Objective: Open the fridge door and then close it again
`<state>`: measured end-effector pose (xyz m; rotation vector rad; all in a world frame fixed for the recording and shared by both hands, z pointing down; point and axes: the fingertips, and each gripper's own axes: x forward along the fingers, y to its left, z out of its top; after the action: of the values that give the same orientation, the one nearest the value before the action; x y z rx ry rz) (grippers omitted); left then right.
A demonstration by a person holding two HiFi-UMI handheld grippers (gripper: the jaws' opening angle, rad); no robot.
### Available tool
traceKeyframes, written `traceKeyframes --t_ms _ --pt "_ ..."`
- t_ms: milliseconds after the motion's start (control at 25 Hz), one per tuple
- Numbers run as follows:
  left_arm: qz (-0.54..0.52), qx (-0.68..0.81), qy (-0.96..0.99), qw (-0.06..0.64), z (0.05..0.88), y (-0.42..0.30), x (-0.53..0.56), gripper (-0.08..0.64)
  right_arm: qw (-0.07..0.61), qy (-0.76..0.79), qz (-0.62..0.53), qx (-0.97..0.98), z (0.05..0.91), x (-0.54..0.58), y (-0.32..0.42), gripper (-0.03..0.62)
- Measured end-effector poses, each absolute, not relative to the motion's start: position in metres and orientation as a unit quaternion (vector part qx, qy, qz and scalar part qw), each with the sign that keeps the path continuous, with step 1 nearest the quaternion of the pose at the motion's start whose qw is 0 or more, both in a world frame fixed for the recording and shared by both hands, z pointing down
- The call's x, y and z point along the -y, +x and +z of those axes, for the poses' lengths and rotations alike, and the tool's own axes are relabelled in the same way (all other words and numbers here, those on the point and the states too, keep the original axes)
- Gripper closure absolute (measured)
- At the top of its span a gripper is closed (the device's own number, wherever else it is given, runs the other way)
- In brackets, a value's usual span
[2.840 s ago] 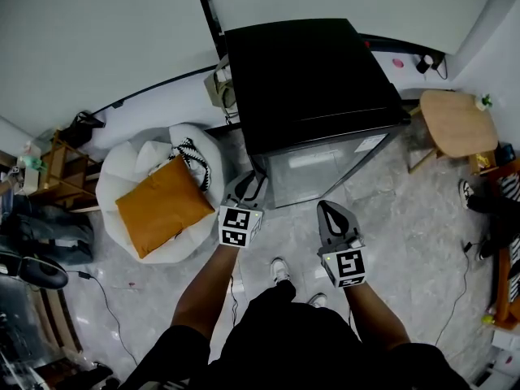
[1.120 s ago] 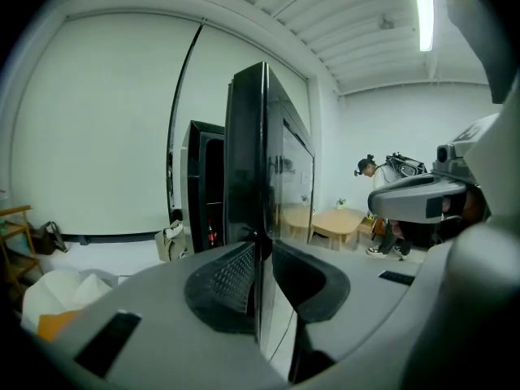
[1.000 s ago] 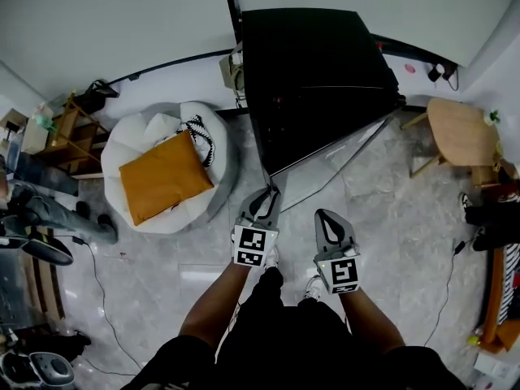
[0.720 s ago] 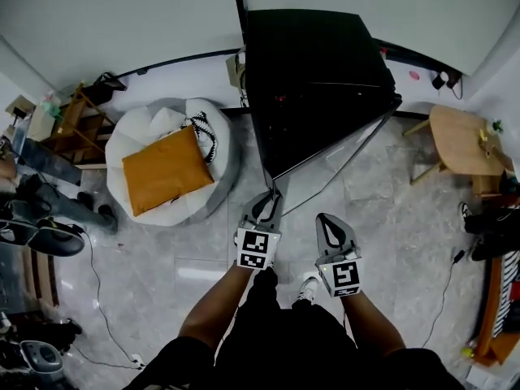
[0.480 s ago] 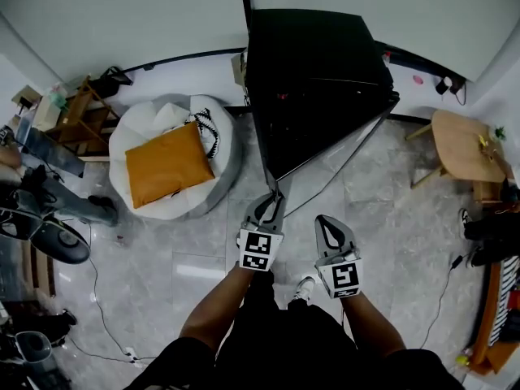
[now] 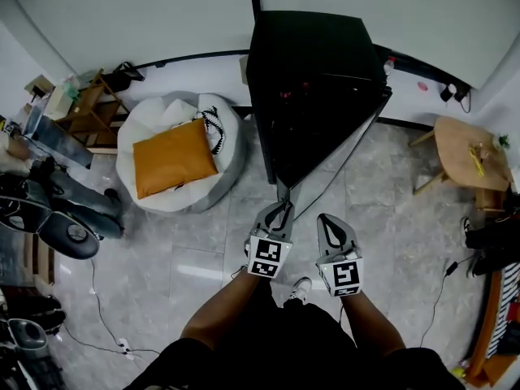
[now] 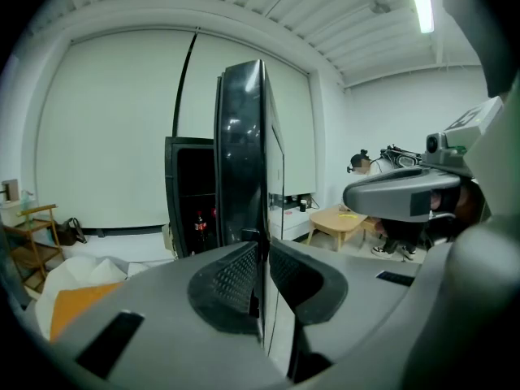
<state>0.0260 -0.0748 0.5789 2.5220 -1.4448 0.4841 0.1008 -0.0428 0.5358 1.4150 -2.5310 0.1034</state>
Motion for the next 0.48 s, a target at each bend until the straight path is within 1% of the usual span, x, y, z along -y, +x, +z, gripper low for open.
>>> traceKeyframes --t_ms 480 --pt "0.173 0.427 0.884 0.082 0.579 0.099 0.017 0.508 0.115 0.510 0.033 0.852 0.533 0.012 0.139 0.574"
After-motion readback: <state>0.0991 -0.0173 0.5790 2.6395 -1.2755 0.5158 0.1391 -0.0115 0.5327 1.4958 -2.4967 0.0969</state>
